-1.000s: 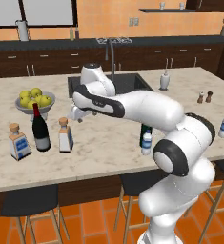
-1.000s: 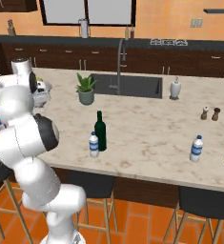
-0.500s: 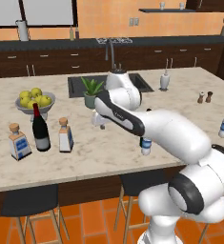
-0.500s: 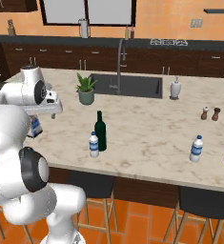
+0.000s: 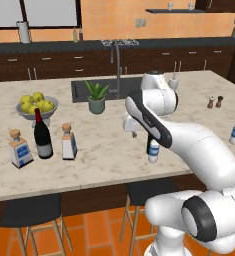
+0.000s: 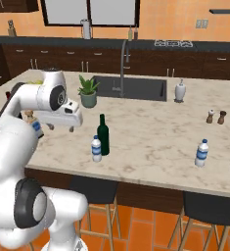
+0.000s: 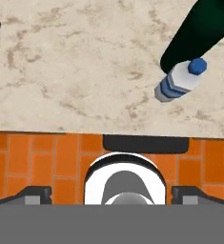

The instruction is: Move the plastic bottles in the middle to the plastics group, and the glass bottles in the middle to the glass group.

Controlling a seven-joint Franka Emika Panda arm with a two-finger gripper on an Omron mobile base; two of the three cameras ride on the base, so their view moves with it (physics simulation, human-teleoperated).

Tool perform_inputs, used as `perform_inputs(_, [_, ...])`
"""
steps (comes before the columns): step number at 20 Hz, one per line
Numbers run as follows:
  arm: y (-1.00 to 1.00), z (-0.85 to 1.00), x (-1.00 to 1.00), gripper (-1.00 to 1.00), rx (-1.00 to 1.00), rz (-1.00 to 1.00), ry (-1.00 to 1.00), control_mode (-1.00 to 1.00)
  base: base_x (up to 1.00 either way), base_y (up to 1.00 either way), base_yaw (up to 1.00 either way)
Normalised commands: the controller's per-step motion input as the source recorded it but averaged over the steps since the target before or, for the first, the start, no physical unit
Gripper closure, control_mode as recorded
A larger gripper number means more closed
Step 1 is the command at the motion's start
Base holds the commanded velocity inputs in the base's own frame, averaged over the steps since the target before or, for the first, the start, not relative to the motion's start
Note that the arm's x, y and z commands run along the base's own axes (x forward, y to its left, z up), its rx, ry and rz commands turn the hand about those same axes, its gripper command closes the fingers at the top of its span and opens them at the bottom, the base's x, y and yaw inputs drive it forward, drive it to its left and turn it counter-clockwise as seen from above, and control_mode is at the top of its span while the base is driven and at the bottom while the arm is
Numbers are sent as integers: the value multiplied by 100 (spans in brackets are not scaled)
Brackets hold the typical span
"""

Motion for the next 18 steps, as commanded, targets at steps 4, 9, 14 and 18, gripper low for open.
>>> perform_inputs(4, [-53,3,-51,-100,0,-15,0,-100,0,0,0])
perform_inputs(9, [-44,-4,-16,-100,-3,-7,-3,-100,0,0,0])
perform_inputs(14, [-6,-12,18,-100,0,4,-15,-100,0,0,0])
perform_inputs(18, [-3,0,42,-100,-3,9,-1,-100,0,0,0])
